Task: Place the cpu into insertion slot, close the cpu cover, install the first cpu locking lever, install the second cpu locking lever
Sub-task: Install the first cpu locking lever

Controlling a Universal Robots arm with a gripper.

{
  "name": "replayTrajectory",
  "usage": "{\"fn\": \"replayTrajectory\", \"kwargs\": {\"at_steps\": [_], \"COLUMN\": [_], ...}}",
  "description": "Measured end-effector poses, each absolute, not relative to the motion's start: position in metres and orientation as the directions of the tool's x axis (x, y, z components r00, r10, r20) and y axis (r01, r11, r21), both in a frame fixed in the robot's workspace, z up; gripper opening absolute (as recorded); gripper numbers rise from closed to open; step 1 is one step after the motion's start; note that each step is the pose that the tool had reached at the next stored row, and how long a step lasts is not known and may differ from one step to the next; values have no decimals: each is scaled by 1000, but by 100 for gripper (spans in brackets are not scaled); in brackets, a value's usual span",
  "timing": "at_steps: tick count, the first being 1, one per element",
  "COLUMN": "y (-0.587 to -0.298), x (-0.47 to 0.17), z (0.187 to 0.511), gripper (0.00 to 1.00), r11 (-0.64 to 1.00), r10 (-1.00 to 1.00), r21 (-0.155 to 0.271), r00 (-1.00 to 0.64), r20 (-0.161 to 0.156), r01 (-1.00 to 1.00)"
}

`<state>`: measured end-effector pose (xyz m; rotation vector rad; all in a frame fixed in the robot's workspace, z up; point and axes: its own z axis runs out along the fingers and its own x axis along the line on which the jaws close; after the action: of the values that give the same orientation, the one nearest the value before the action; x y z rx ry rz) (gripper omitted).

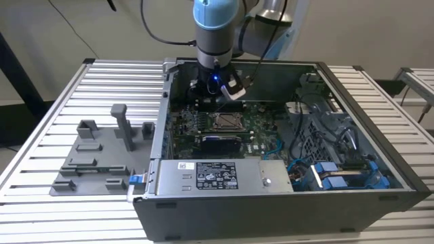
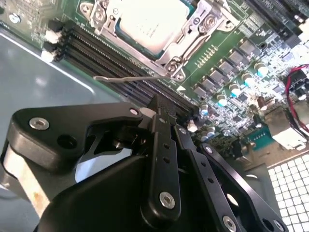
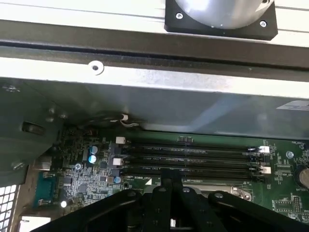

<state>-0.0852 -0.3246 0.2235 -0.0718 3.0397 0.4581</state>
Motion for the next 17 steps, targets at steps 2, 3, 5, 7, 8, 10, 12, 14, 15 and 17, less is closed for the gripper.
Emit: {"fn": "replayTrajectory", "kwargs": {"at_steps": [2,3,5,7,8,10,12,14,15,17], "y": [-325,-326,-327,-328,-329,-330,-331,-331,-331,-331], "x": [-85,-85,-85,-87,-87,-87,-88,-88,-88,-88], "z": [223,222,219,218,218,218,217,214,213,210], "gripper": [11,11,11,11,11,11,11,11,11,11], "r11": [950,948,946,946,946,946,946,946,946,946], "r10": [-43,-46,-48,-48,-48,-48,-48,-48,-48,-48], "r21": [307,312,317,317,317,316,316,316,316,316], "r00": [-996,-996,-996,-996,-996,-996,-996,-996,-996,-996], "r20": [-74,-74,-74,-74,-74,-73,-74,-76,-77,-78], "r01": [-64,-67,-69,-69,-69,-69,-69,-70,-70,-70]}}
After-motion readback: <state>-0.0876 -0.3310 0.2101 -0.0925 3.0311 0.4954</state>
